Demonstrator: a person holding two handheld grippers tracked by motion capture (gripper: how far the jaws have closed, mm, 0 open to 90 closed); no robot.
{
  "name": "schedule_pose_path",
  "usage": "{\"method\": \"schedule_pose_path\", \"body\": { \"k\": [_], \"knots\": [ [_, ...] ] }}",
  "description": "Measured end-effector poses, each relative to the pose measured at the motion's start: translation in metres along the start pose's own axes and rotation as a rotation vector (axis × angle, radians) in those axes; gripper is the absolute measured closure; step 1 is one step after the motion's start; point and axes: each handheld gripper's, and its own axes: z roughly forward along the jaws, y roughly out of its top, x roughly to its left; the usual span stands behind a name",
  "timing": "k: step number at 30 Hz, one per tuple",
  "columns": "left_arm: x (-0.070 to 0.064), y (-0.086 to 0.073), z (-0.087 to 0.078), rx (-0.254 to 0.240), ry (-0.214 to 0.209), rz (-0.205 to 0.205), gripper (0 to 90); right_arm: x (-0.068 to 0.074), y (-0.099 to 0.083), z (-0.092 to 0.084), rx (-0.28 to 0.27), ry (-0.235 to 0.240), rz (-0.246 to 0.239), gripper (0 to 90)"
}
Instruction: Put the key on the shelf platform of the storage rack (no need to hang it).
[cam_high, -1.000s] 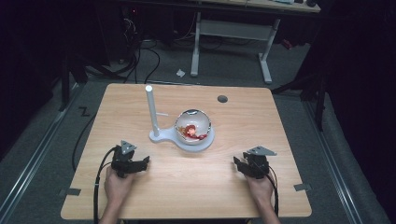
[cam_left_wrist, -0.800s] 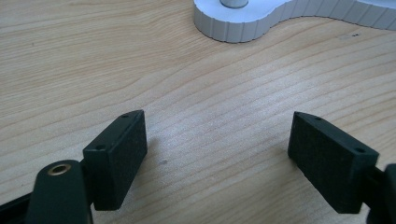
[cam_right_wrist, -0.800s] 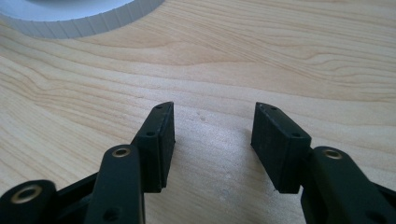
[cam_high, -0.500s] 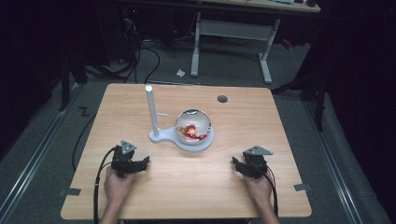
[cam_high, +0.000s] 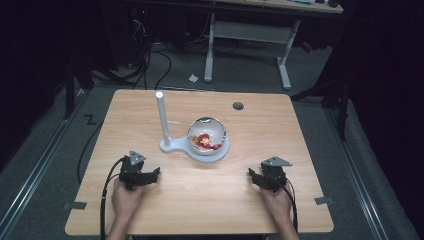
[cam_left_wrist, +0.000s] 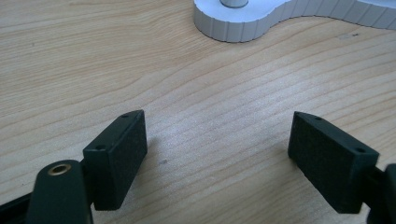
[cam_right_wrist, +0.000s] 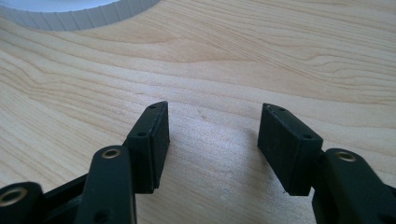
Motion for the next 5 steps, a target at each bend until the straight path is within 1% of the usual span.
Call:
{"method": "schedule_pose_path", "body": {
  "k": [5],
  "knots": [
    [0.0,0.0,0.0,0.0,0.0,0.0,20.1,-0.0002,0.0,0.0,0.001,0.002,0.001,43.1]
  ]
}}
